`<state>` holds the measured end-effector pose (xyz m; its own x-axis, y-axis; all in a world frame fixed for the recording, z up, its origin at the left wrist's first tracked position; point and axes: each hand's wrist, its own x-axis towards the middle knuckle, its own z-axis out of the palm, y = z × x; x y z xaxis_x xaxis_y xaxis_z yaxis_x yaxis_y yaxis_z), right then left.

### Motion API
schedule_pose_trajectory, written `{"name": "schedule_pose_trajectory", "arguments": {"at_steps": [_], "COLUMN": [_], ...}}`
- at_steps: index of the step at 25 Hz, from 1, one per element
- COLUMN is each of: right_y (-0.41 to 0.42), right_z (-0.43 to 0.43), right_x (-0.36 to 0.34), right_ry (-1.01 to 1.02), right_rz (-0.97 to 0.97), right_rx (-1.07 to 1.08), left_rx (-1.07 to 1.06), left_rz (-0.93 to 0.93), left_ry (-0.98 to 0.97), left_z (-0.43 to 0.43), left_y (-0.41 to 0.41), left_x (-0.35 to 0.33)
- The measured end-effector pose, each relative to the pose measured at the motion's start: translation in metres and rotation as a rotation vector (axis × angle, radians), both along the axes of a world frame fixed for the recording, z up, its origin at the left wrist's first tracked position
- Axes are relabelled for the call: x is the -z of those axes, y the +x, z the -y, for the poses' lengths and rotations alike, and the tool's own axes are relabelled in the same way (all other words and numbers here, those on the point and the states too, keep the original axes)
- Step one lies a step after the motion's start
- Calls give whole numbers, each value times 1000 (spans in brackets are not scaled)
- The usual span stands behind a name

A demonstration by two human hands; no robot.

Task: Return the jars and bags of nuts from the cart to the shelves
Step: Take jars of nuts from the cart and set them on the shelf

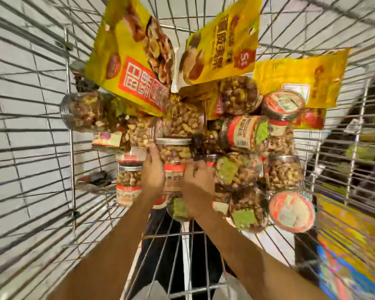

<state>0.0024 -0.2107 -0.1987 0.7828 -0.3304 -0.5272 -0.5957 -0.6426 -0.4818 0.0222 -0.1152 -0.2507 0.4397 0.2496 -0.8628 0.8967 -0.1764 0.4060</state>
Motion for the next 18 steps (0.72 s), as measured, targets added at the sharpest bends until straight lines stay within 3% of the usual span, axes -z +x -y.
{"name": "schedule_pose_trajectory", "arguments": {"at_steps": [2,4,6,10,14,16,18], "right_y": [-1,8,21,24,22,21,18], "right_z": [-2,8,26,65,127,158,179], "right_x": [-32,-56,-76,-98,-106,-108,-108], "right_ry": [61,384,554,993,1018,1085,1126], "right_rz": [38,-112,-188,-233,-68,3,46], "right_rx": [-15,190,440,733,859,941,1030], "left_rx": [-165,-226,-155,139,412,186,-132], "left_rz": [30,42,64,175,208,76,-217], "left_ry": [-245,-414,-454,-402,-202,-340,-528], "left_z": [-16,-33,-28,19,75,95,107], "left_y": [6,15,23,20,31,49,62], "left_x": [-29,-66,-105,-163,-176,-162,-144]}}
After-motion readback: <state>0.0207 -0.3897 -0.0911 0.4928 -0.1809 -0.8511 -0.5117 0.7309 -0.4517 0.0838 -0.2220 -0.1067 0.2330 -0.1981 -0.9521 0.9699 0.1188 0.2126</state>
